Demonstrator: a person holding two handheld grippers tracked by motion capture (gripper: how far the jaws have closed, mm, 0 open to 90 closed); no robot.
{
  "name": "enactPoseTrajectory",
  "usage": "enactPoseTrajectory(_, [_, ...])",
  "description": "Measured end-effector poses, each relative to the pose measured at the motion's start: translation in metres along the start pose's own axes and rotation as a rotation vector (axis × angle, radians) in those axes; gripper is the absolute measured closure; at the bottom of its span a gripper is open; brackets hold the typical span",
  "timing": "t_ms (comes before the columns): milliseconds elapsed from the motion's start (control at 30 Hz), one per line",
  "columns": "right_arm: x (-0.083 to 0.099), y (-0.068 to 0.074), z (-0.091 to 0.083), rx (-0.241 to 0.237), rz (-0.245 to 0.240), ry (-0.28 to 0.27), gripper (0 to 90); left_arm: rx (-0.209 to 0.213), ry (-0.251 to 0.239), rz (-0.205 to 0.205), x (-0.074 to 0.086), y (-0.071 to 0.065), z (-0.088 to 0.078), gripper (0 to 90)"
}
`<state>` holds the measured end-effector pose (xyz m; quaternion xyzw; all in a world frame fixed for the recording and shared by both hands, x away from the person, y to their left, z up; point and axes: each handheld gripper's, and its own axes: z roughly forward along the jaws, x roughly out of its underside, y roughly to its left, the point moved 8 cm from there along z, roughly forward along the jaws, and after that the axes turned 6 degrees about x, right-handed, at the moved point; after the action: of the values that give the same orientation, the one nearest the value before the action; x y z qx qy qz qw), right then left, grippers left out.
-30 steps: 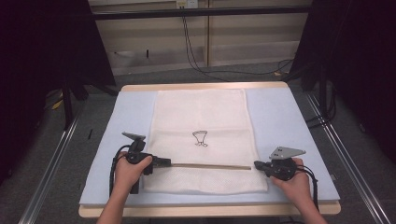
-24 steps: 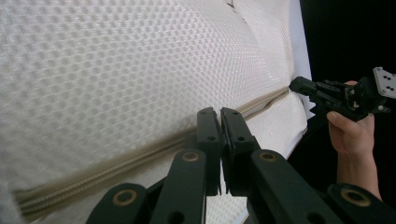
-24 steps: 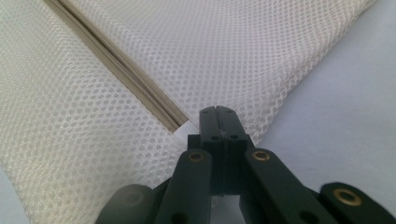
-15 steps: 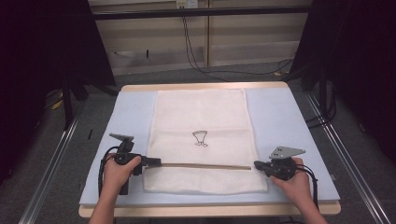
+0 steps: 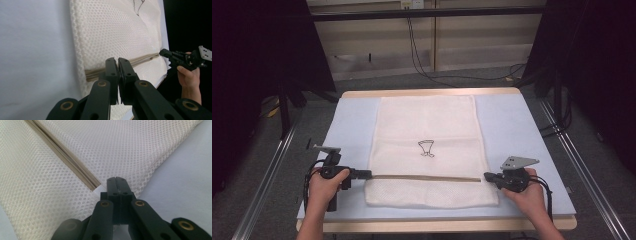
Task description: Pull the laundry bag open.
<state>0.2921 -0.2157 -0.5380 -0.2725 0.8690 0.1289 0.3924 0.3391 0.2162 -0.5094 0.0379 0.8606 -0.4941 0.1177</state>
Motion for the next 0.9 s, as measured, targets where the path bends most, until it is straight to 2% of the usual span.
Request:
enactPoseTrajectory(67, [0.0,0.0,0.0,0.0,0.0,0.0,90.0,0.011,0.003,-0.015,0.001,0.002,-0.003,87.2])
enactPoseTrajectory(167, [0.0,0.0,0.0,-0.001,-0.001,0.003,90.0,0.005,-0.01,-0.029,0.001,0.005,-0.006,87.2])
enactPoseTrajectory(200, [0.0,0.0,0.0,-0.003,-0.002,0.003,90.0,-0.001,-0.008,-0.016,0.001,0.008,-0.009,87.2])
enactPoseTrajectory(233, [0.0,0.0,0.0,-0.004,-0.001,0.003,90.0,0.002,-0.015,-0.031,0.0,0.008,-0.011,87.2])
enactPoseTrajectory(300, [0.0,0.0,0.0,-0.004,-0.004,0.003,90.0,0.019,-0.027,-0.036,-0.001,0.01,-0.017,87.2])
enactPoseTrajectory(567, [0.0,0.0,0.0,-0.003,-0.006,0.005,90.0,0.044,-0.011,-0.018,-0.001,0.014,-0.021,87.1])
enactPoseTrajectory(700, [0.0,-0.001,0.0,-0.005,-0.005,0.005,90.0,0.02,-0.006,-0.018,0.0,0.016,-0.019,87.1])
enactPoseTrajectory(733, [0.0,-0.001,0.0,-0.006,-0.004,0.005,90.0,0.018,0.015,-0.001,0.001,0.018,-0.02,87.1])
enactPoseTrajectory(800, [0.0,-0.001,0.0,-0.006,-0.002,0.004,90.0,-0.003,-0.003,0.007,0.0,0.018,-0.02,86.4])
enactPoseTrajectory(833, [0.0,-0.001,0.0,-0.001,0.001,0.003,90.0,-0.025,-0.043,0.008,-0.003,0.018,-0.022,83.7])
enactPoseTrajectory(867, [0.0,-0.001,0.0,-0.002,0.008,0.001,90.0,-0.023,-0.061,0.013,-0.005,0.016,-0.024,77.8])
enactPoseTrajectory(900, [0.0,-0.001,-0.001,-0.008,0.022,0.002,90.0,-0.006,-0.063,0.01,-0.004,0.014,-0.026,76.2])
